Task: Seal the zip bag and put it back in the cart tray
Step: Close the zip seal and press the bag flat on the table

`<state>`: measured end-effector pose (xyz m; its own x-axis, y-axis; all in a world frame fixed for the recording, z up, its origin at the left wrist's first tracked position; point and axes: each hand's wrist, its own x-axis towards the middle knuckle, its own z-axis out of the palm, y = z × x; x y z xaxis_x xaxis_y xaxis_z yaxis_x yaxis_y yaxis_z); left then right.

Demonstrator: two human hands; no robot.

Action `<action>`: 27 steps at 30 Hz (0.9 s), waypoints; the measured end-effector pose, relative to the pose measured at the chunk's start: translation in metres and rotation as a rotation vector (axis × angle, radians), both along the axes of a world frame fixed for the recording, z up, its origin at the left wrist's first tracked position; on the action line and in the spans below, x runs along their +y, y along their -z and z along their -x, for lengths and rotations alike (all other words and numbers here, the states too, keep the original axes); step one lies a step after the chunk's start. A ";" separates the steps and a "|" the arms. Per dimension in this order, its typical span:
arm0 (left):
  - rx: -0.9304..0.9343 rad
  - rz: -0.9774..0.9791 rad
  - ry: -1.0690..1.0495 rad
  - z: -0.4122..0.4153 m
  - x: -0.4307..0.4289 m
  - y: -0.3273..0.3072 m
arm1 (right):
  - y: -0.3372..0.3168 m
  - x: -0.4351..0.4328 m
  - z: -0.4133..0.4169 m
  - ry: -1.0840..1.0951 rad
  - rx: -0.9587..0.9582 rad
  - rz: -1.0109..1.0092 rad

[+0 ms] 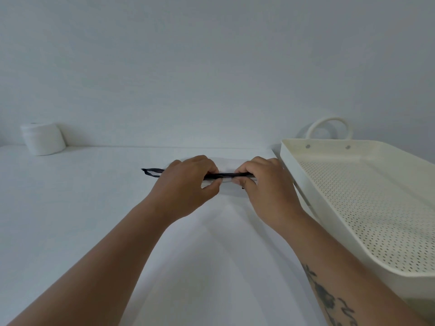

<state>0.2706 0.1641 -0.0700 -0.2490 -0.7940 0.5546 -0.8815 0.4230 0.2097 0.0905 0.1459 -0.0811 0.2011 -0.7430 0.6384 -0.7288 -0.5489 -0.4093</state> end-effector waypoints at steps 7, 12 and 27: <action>0.007 0.047 -0.055 -0.012 0.000 -0.004 | -0.002 -0.006 0.008 0.029 -0.078 -0.024; 0.035 0.018 -0.076 -0.015 -0.003 0.001 | 0.001 -0.002 0.003 0.075 -0.039 -0.007; -0.009 -0.010 -0.039 -0.001 0.004 -0.004 | 0.002 0.000 0.002 0.153 0.134 0.025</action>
